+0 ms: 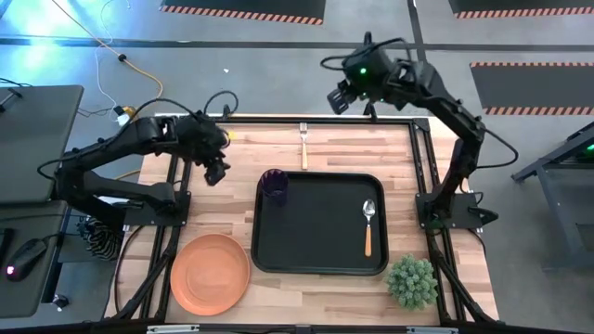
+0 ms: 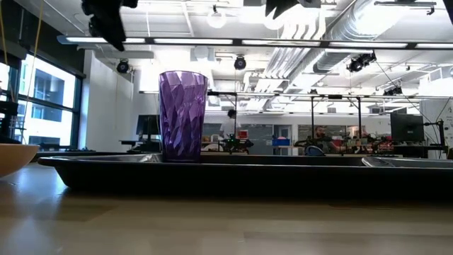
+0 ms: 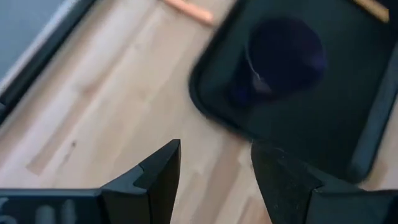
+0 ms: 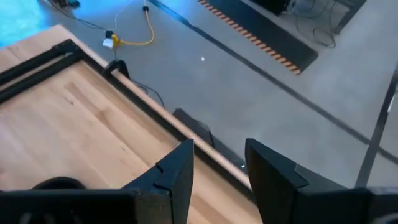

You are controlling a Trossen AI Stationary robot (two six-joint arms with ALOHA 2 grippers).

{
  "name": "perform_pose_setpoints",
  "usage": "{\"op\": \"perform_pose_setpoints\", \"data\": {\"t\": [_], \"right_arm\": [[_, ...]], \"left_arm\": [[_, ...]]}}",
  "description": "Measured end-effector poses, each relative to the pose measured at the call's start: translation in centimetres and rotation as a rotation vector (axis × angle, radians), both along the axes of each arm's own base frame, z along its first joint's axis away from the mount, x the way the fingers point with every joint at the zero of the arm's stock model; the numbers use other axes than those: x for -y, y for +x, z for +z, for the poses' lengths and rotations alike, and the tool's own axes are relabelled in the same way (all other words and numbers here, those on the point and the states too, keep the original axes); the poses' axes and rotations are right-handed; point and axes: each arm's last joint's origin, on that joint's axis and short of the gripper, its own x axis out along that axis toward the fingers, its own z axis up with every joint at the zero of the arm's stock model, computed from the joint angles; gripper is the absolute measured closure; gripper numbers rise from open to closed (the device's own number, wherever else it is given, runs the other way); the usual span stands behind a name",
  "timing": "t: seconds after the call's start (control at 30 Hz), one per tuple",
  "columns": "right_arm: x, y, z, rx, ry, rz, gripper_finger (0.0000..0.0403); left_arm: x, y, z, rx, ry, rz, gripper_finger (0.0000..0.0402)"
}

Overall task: Pick and place plate/cup/fork/spoon on tray
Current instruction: Put the orange plate on the black serving tray to the left of the orange spoon

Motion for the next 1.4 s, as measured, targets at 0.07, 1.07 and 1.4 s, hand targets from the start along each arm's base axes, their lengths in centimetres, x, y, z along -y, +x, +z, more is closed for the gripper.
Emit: {"op": "perform_pose_setpoints", "data": {"t": [0.07,1.07,1.4], "right_arm": [[0.4,-0.5,0.4,-0.002,-0.002,0.014,0.0267],[2.5,-2.3,0.0,-0.055,0.090,0.034,0.0267],[2.3,-2.4,-0.3,-0.042,0.161,0.065,0.0267]], "left_arm": [[0.7,-0.1,-0.2,-0.031,-0.012,-0.039,0.0217],[11.2,2.6,-2.4,-0.180,-0.032,-0.306,0.0218],[13.4,3.1,-7.9,-0.288,-0.051,-0.351,0.0218]]}}
